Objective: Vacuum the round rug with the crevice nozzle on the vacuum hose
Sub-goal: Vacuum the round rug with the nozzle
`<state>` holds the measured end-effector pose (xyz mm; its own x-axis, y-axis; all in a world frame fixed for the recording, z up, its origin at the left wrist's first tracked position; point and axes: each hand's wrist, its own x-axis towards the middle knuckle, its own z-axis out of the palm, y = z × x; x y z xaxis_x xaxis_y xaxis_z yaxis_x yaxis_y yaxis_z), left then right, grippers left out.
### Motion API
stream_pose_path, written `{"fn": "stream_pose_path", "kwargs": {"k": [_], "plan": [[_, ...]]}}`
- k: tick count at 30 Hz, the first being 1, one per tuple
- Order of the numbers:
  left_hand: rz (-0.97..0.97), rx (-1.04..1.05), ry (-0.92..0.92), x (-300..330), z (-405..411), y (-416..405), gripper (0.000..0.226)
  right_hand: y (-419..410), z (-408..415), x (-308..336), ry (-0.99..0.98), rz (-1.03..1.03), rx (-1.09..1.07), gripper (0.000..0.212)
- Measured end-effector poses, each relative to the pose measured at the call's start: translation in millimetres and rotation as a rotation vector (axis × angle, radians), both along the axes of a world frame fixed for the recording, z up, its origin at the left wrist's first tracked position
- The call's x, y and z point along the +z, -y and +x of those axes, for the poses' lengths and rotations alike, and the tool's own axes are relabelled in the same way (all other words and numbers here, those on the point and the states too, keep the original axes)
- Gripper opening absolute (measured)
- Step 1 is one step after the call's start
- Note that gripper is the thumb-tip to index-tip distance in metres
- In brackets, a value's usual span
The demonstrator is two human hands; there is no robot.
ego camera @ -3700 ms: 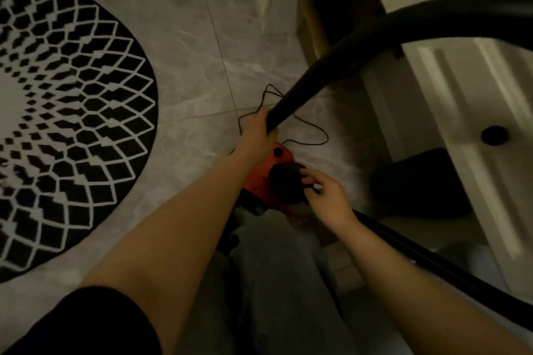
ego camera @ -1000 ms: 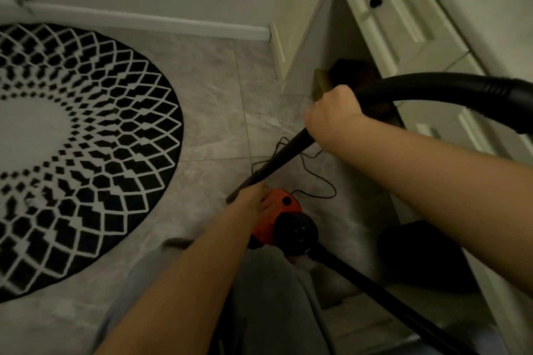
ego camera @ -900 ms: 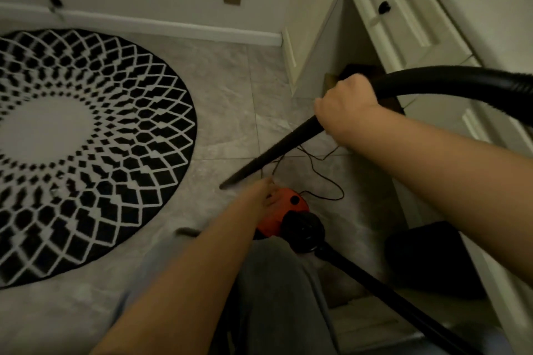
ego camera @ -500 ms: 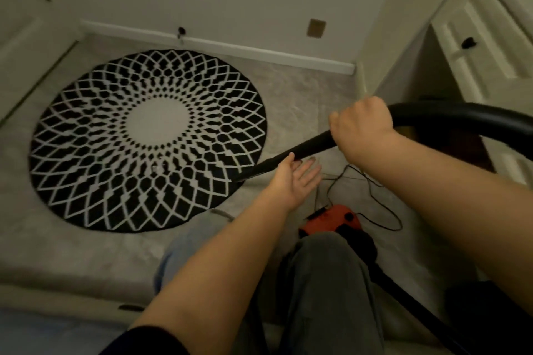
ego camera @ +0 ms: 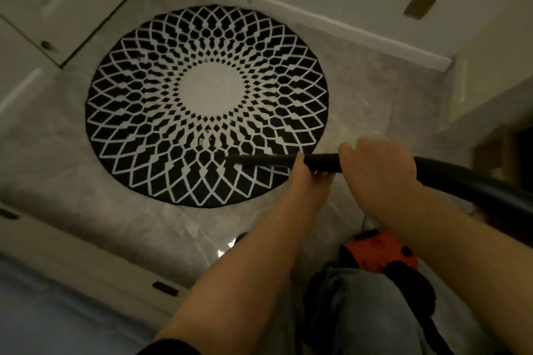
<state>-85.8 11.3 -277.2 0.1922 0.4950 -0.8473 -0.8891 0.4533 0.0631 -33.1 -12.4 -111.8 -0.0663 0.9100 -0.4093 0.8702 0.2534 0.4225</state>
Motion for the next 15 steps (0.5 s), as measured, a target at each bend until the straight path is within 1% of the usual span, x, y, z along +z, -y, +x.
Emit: {"fn": "stream_pose_path", "kwargs": {"k": [4, 7, 8, 9, 10, 11, 13, 14, 15], "plan": [[-0.119, 0.052, -0.042, -5.7, -29.6, -38.8, 0.053, -44.5, -10.9, -21.1, -0.111, -0.1, -0.014, 0.029], [-0.236, -0.001, -0.12, -1.2, -50.5, -49.1, 0.046, -57.9, -15.6, -34.0, -0.227, -0.155, -0.065, 0.027], [-0.259, 0.009, -0.112, -0.4, -55.6, -50.3, 0.043, -59.6, -18.4, -36.4, -0.237, -0.178, -0.055, 0.029], [-0.296, -0.015, -0.128, 3.3, -60.6, -51.1, 0.041, -61.5, -20.5, -39.9, -0.245, -0.243, -0.039, 0.033], [-0.349, 0.006, -0.104, 6.3, -69.8, -53.8, 0.04, -70.9, -26.7, -41.0, -0.26, -0.351, -0.022, 0.041], [-0.37, -0.002, -0.105, 10.1, -75.4, -52.7, 0.037, -76.0, -29.6, -45.3, -0.317, -0.479, -0.041, 0.052], [-0.337, -0.03, -0.128, 16.7, -73.6, -40.4, 0.028, -74.1, -28.5, -47.9, -0.499, -0.734, -0.206, 0.072], [-0.29, -0.057, -0.117, 15.7, -72.2, -37.6, 0.026, -74.0, -30.8, -47.6, -0.599, -0.819, -0.3, 0.076], [-0.282, -0.088, -0.126, 14.5, -73.1, -34.6, 0.026, -73.9, -35.3, -46.9, -0.669, -0.854, -0.378, 0.076]]}}
